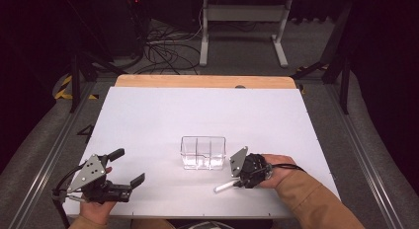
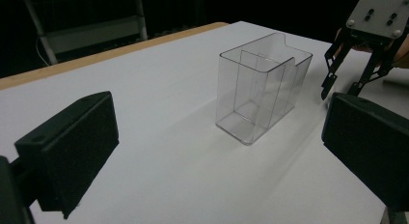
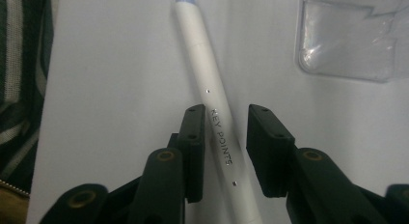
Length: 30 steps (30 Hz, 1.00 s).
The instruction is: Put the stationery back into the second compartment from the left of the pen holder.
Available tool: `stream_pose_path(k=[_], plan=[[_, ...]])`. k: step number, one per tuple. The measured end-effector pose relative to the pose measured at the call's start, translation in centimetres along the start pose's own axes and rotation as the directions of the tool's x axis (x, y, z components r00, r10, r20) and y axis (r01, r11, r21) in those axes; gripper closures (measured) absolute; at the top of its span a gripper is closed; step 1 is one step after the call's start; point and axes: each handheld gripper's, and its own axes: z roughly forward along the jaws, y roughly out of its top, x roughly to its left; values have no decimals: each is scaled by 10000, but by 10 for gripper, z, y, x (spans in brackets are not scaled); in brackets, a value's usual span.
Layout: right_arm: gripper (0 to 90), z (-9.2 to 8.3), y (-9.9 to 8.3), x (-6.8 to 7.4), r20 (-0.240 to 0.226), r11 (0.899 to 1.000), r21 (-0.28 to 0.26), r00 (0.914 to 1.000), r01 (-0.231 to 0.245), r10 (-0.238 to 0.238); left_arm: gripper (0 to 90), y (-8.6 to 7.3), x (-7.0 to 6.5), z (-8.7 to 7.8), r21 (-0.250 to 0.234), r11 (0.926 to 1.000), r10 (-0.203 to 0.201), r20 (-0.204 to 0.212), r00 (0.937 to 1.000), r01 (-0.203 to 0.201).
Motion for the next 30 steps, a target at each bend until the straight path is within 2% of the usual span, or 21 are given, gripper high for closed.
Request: stream_pose_path(k=[3, 7, 9, 14, 17, 22, 24, 27, 30], plan=[[710, 3, 0, 1, 95, 9995, 250, 9997, 205, -207, 3, 0, 0, 0, -13, 10000, 21, -18, 10000, -21], [771, 5, 1, 0, -113, 9986, 302, 9990, 437, -434, 3, 0, 0, 1, 23, 10000, -14, 12, 10000, 14], [774, 5, 1, 0, -230, 9979, 364, 9984, 533, -525, 3, 0, 0, 2, 52, 10000, 32, 12, 10000, -32], [781, 5, 3, 0, -170, 9956, 419, 9964, 835, -828, 3, -1, 0, 1, 39, 10000, -37, 20, 10000, 36], [782, 4, 3, 2, -128, 9957, 485, 9968, 791, -786, 3, -1, 1, 1, 47, 10000, -3, 20, 10000, 3], [783, 3, 4, 5, 39, 9947, 391, 9954, 956, -958, 3, -1, 1, 2, 30, 10000, -13, 15, 10000, 13], [784, 0, 5, 5, 177, 9935, 177, 9935, 1126, -1129, 3, -1, 0, 2, 33, 10000, -39, 23, 10000, 39], [784, -7, 5, 7, 398, 9934, -115, 9927, 1141, -1135, 3, -1, 0, 2, 46, 10000, -11, 9, 10000, 11], [784, -16, 4, 9, 547, 9944, -453, 9942, 952, -927, 3, -1, 0, 2, 20, 10000, -21, 5, 10000, 21]])
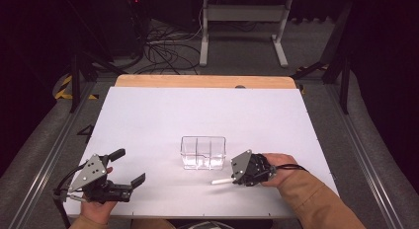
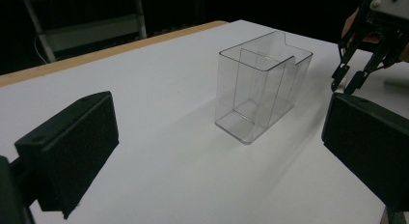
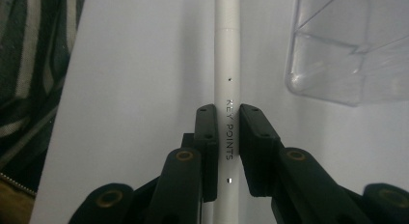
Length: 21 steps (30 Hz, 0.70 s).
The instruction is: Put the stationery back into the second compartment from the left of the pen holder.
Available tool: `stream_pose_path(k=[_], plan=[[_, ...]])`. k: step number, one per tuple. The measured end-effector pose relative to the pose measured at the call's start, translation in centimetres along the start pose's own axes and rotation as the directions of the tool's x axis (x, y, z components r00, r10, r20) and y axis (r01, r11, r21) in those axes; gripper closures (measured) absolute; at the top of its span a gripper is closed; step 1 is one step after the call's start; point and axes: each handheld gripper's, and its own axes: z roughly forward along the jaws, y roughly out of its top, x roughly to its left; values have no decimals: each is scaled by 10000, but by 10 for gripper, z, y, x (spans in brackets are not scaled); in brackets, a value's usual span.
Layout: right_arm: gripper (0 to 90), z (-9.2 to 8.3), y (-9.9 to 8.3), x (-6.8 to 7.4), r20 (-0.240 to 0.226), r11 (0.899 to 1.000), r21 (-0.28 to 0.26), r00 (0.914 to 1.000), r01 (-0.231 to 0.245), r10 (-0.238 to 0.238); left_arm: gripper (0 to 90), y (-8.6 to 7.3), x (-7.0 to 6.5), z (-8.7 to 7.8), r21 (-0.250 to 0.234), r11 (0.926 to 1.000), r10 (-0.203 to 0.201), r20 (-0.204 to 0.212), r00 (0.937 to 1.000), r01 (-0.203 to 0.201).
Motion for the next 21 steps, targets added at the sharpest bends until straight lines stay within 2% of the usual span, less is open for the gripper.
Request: stream_pose_path(k=[5, 10, 16, 21], plan=[[783, -15, -1, 2, 318, 9973, -705, 9992, -199, 222, 3, 0, 0, 0, 12, 10000, 2, -1, 10000, -2], [784, -28, -3, 3, 656, 9894, -1426, 9972, -266, 362, 3, 0, 0, 0, 18, 10000, 1, -6, 10000, -1], [783, -41, -2, 5, 817, 9741, -2229, 9949, -389, 585, 3, 0, 0, 0, 27, 10000, 30, -11, 10000, -30], [783, -51, -2, 6, 940, 9551, -2918, 9922, -510, 817, 3, 0, 0, 0, 17, 10000, -10, -6, 10000, 10]])
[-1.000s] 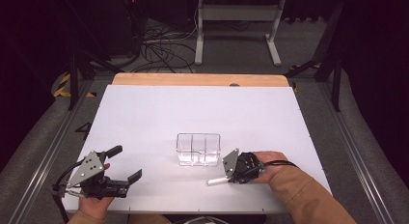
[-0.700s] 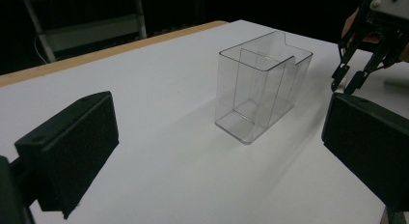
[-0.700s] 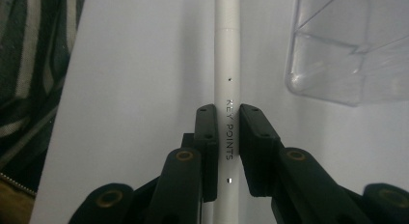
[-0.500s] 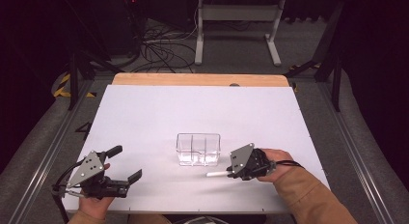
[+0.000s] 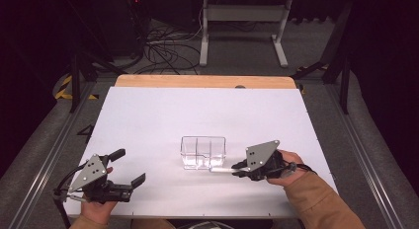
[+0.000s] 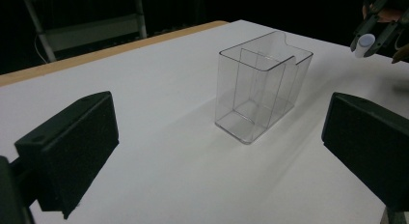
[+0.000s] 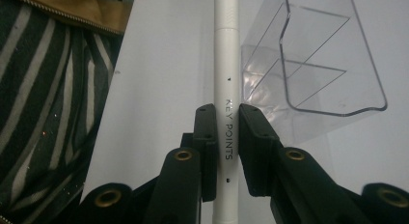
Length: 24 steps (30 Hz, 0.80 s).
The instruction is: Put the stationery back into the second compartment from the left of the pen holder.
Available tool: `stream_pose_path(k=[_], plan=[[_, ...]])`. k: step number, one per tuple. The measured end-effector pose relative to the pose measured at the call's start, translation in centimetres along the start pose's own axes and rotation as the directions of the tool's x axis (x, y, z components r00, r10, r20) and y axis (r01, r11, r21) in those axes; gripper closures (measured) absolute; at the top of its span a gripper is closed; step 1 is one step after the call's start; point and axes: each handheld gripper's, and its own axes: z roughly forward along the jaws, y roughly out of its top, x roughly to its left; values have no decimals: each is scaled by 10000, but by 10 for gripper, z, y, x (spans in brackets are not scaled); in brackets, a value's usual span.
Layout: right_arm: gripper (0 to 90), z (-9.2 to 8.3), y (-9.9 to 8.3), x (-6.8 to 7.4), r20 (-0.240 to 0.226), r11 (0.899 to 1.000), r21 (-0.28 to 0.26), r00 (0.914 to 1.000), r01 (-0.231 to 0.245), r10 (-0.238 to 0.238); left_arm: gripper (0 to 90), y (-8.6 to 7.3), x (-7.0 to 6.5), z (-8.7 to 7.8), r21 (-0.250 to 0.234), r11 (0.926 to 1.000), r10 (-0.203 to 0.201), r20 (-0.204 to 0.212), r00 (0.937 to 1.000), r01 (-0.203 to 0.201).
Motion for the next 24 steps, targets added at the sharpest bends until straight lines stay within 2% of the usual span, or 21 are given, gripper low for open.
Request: stream_pose_path(k=[6, 10, 13, 18, 24], plan=[[783, -10, 1, -2, 325, 9970, -731, 9991, -237, 262, 3, 0, 0, 1, 24, 10000, -39, 12, 10000, 39], [782, -15, 3, -2, 649, 9903, -1297, 9961, -506, 594, 3, -1, 0, 1, 20, 10000, -63, 8, 10000, 63], [783, -17, 4, -3, 705, 9852, -1538, 9937, -756, 872, 3, -1, 0, 1, 39, 10000, -32, -12, 10000, 32], [783, -20, 10, -4, 890, 9675, -2188, 9848, -1266, 1490, 2, -1, 0, 1, 39, 10000, -25, 1, 10000, 25], [782, -23, 15, -5, 1360, 9486, -2810, 9724, -1458, 1897, 3, -2, 0, 2, 64, 10000, -43, 25, 10000, 43]])
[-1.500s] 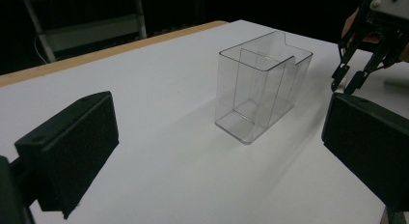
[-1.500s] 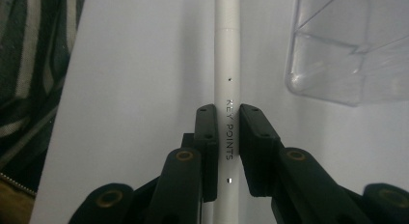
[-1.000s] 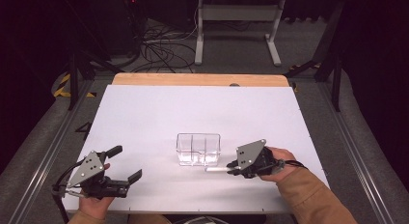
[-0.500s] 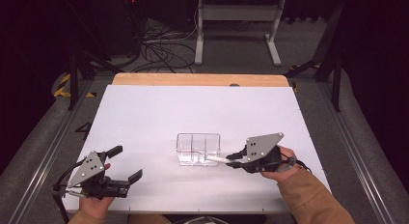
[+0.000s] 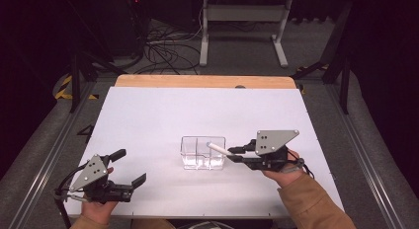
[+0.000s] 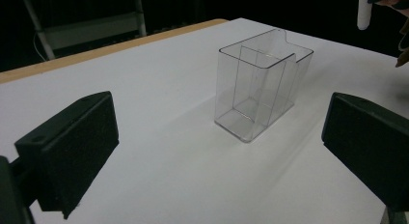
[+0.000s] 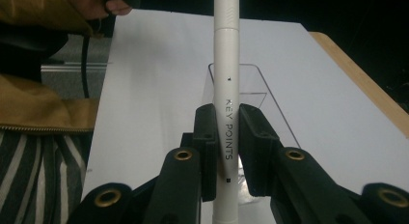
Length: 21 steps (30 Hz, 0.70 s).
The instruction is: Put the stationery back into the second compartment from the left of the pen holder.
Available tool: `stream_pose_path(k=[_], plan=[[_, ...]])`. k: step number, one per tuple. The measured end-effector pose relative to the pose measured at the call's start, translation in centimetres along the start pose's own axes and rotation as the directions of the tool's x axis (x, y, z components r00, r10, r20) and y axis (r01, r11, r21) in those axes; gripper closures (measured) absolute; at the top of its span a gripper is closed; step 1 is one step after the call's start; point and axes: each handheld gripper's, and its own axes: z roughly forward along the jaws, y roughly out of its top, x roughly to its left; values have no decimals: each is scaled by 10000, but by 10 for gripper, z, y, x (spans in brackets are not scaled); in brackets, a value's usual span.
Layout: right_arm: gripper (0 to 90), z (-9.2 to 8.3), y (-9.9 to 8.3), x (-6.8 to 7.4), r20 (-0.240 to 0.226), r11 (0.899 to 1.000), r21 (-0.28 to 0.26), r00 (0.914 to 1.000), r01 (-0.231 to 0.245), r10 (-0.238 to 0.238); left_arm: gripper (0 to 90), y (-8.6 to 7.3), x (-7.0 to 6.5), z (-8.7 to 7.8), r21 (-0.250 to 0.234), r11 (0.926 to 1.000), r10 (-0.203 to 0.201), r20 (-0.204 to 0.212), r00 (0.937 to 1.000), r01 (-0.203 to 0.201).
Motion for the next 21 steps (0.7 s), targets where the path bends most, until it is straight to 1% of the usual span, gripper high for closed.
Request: stream_pose_path(k=[5, 9, 13, 15, 21], plan=[[782, 1, 4, 1, 561, 9975, -615, 9977, -342, 377, 3, -1, 1, 0, 28, 10000, -76, 2, 10000, 76], [782, 3, 8, 3, 878, 9932, -1055, 9944, -493, 587, 3, -1, 0, 0, 21, 9999, -124, -3, 9999, 124], [782, 6, 12, 4, 1145, 9889, -1359, 9906, -595, 754, 3, -1, 1, 1, 16, 9999, -103, 21, 9999, 103], [781, 8, 14, 5, 1270, 9857, -1563, 9883, -636, 839, 3, -1, 1, 1, 16, 9999, -109, 13, 9999, 109], [782, 14, 17, 4, 1495, 9704, -2162, 9785, -1079, 1421, 3, -1, 1, 0, 11, 9999, -102, 23, 9999, 102]])
